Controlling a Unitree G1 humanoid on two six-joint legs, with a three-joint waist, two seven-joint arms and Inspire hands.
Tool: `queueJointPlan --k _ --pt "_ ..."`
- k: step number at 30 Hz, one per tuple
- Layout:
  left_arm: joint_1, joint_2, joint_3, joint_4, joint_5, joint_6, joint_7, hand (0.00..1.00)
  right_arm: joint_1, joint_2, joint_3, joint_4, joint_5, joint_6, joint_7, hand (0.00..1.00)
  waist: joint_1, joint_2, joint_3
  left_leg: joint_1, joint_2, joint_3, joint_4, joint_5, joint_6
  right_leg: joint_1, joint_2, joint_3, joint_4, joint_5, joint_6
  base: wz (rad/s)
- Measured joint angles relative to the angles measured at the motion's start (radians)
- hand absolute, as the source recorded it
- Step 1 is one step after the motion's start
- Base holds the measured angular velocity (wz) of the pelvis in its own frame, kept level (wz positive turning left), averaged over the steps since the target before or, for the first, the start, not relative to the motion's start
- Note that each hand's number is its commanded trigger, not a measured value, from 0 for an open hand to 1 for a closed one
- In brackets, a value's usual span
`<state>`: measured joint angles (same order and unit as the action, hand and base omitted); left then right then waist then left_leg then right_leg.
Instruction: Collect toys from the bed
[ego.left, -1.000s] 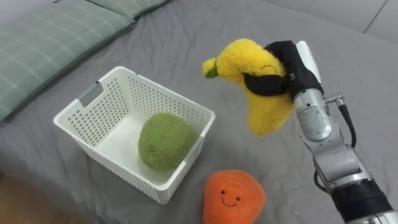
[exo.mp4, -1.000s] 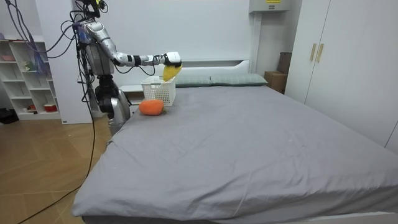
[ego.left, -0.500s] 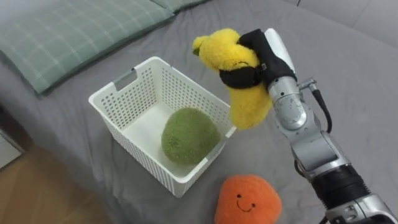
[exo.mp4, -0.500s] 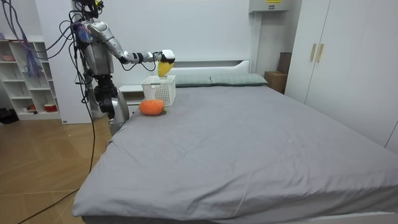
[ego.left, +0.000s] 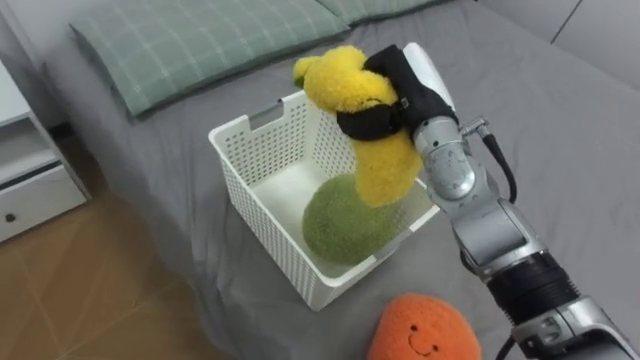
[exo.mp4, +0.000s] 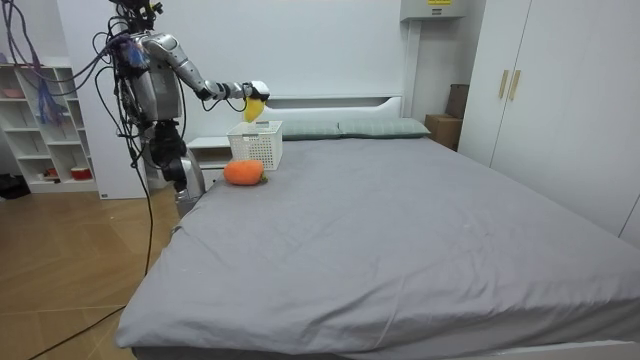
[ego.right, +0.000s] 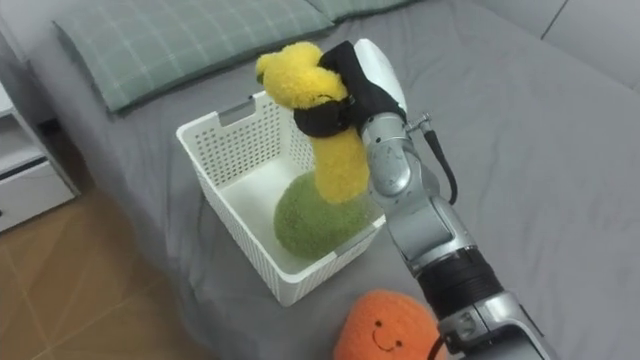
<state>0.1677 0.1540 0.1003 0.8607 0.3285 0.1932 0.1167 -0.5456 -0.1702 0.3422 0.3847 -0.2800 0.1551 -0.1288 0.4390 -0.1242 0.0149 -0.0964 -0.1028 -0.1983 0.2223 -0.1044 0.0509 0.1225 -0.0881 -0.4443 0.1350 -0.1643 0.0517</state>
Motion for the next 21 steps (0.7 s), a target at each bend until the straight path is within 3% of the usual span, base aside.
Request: queueJointPlan --k 2,3,4,8,13,21 --pt "0.002 -0.001 0.000 -0.008 0.020 0.004 0.000 0.00 -0.014 0.006 0.001 0.036 0.000 0.000 0.000 0.66 0.006 -0.002 0.0013 -0.004 -0.002 -0.007 0.000 0.001 -0.005 -0.001 0.000 -0.002 0.000 -0.001 0.001 0.14" --pt "0.002 -0.002 0.000 -0.015 0.039 0.005 -0.002 0.00 -0.034 0.006 0.001 0.081 0.000 0.000 0.000 0.40 0.007 -0.003 0.0020 -0.007 -0.006 -0.019 0.000 0.005 -0.006 -0.001 -0.001 -0.009 0.000 -0.002 0.002 0.29" --pt "0.001 -0.002 0.000 -0.021 0.045 0.005 -0.002 0.00 -0.052 0.004 0.001 0.123 0.001 0.000 0.000 0.01 0.007 -0.005 0.0022 -0.012 -0.011 -0.032 0.000 0.010 -0.006 -0.001 -0.003 -0.020 0.000 -0.005 0.004 0.31" --pt "0.002 -0.001 -0.001 -0.016 0.058 0.006 -0.002 0.00 -0.080 0.003 0.001 0.200 0.017 0.000 -0.001 0.00 0.021 -0.010 0.0048 -0.015 -0.018 -0.048 0.000 0.016 -0.008 0.003 -0.004 -0.027 0.000 -0.008 0.003 0.16" --pt "0.005 -0.002 -0.001 -0.008 0.057 0.010 -0.002 0.00 -0.098 0.003 0.001 0.316 0.091 -0.001 -0.005 0.00 0.049 -0.028 0.0152 -0.019 -0.022 -0.059 0.004 0.019 -0.010 0.003 -0.003 -0.028 -0.001 -0.011 0.004 0.07" --pt "0.014 0.000 0.007 -0.008 0.057 0.010 -0.002 0.00 -0.103 -0.002 -0.001 0.359 0.125 -0.004 -0.060 0.00 0.062 -0.036 0.0131 -0.024 -0.033 -0.073 0.012 0.022 -0.004 0.001 -0.006 -0.038 -0.002 -0.023 0.007 0.07"
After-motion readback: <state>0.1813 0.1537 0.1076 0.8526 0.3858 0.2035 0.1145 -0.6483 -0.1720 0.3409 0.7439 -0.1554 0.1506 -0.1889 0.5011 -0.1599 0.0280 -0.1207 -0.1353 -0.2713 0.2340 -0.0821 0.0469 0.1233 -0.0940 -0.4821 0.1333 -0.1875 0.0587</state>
